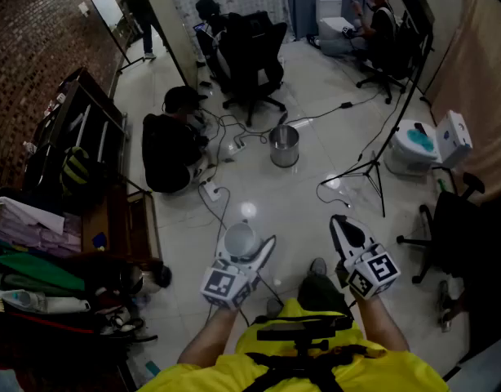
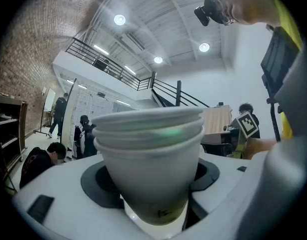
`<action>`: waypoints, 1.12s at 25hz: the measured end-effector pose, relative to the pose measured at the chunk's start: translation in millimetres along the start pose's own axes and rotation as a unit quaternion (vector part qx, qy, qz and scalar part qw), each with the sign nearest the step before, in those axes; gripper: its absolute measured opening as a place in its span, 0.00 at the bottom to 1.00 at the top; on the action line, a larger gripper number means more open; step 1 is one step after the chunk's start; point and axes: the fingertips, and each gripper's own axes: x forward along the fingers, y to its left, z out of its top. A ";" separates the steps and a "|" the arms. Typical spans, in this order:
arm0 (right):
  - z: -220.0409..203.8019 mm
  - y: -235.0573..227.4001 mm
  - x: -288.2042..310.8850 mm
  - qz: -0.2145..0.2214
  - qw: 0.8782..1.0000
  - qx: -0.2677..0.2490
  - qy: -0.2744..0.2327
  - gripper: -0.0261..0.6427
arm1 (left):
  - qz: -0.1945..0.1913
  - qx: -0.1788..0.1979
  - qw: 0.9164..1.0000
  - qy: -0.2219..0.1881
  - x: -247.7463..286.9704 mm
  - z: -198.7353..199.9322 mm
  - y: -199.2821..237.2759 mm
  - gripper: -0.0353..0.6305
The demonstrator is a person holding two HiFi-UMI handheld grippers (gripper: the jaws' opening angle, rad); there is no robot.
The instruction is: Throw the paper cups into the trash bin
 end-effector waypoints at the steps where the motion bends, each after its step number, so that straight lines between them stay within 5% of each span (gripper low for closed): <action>1: 3.7 -12.3 15.2 0.002 1.000 0.003 -0.002 0.05 | 0.001 0.000 1.000 0.007 16.0 2.2 8.2 0.55; 17: 82.5 -238.0 250.5 0.055 0.998 0.019 -0.004 0.05 | 0.019 0.029 0.999 -0.004 309.1 72.7 132.9 0.55; 28: 88.9 -354.4 385.9 -0.012 1.000 0.021 0.008 0.05 | -0.032 0.012 0.999 0.014 474.3 60.8 242.3 0.55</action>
